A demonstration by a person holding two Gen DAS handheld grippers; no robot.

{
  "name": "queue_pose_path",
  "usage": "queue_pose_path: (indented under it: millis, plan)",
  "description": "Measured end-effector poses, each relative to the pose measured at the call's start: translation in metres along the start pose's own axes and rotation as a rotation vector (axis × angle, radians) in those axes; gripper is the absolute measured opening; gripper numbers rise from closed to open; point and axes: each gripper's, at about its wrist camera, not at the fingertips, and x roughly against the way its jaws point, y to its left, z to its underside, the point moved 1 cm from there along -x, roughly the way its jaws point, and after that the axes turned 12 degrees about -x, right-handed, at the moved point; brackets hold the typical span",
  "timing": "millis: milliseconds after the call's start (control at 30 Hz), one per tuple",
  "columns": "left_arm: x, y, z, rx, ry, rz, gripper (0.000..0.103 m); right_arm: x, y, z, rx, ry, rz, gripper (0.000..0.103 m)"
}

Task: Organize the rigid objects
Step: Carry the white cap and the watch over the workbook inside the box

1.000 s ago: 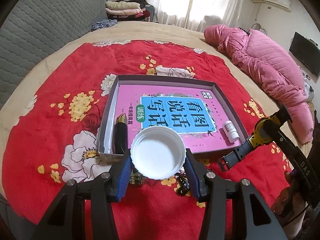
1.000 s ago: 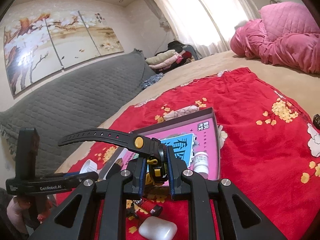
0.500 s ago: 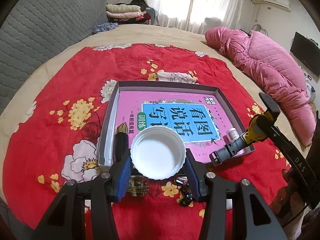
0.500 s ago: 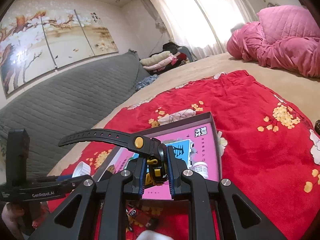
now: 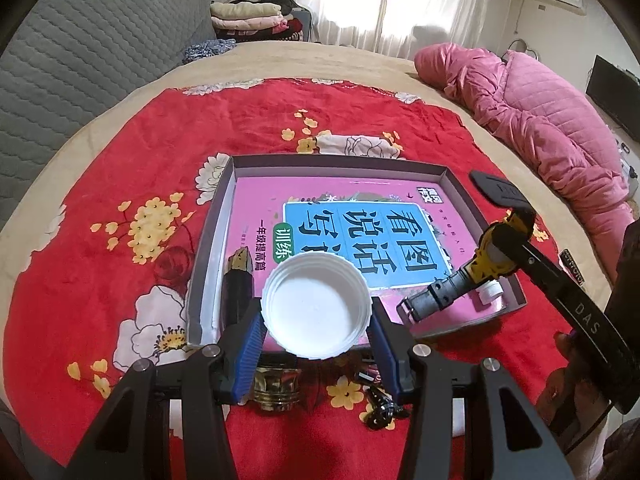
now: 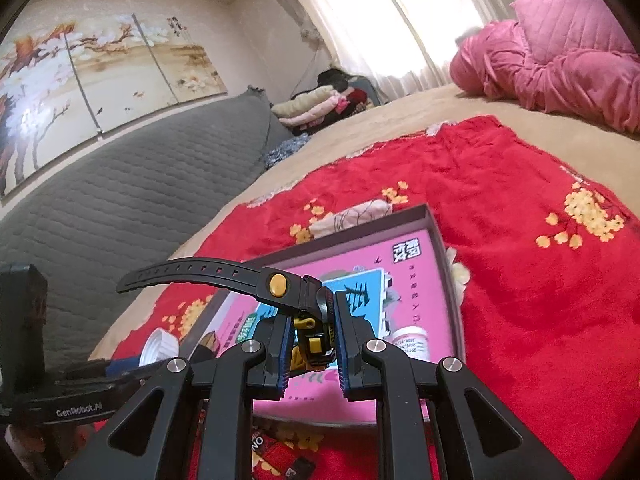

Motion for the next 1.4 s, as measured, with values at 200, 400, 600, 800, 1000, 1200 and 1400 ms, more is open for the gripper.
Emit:
queue_pose_path:
  millis: [200, 400, 600, 800, 1000, 1200, 1400]
  plan:
    - [-0.012, -0.002, -0.001, -0.006, 0.018, -0.006, 0.05, -0.001, -0.001, 0.0, 0.002, 0.003, -0.004, 0.019]
    - [-0.022, -0.006, -0.001, -0.023, 0.033, -0.005, 0.05, -0.012, -0.006, 0.008, 0.024, 0.033, 0.049, 0.02]
    - [-0.029, -0.005, 0.002, -0.014, 0.048, -0.002, 0.05, -0.023, -0.006, 0.018, 0.055, 0.07, 0.081, 0.02]
    - [-0.032, -0.002, 0.003, -0.008, 0.053, 0.001, 0.05, -0.024, 0.004, 0.022, 0.119, 0.063, 0.09, 0.02]
    - [-0.037, 0.002, 0.004, 0.0, 0.061, 0.0, 0.05, -0.025, 0.01, 0.024, 0.161, 0.066, 0.108, 0.02]
    - [-0.046, 0.004, 0.001, 0.005, 0.075, -0.001, 0.05, -0.026, 0.005, 0.024, 0.134, 0.083, 0.103, 0.02]
    - [-0.054, 0.004, 0.001, 0.007, 0.092, -0.002, 0.05, -0.031, 0.005, 0.027, 0.147, 0.104, 0.104, 0.02]
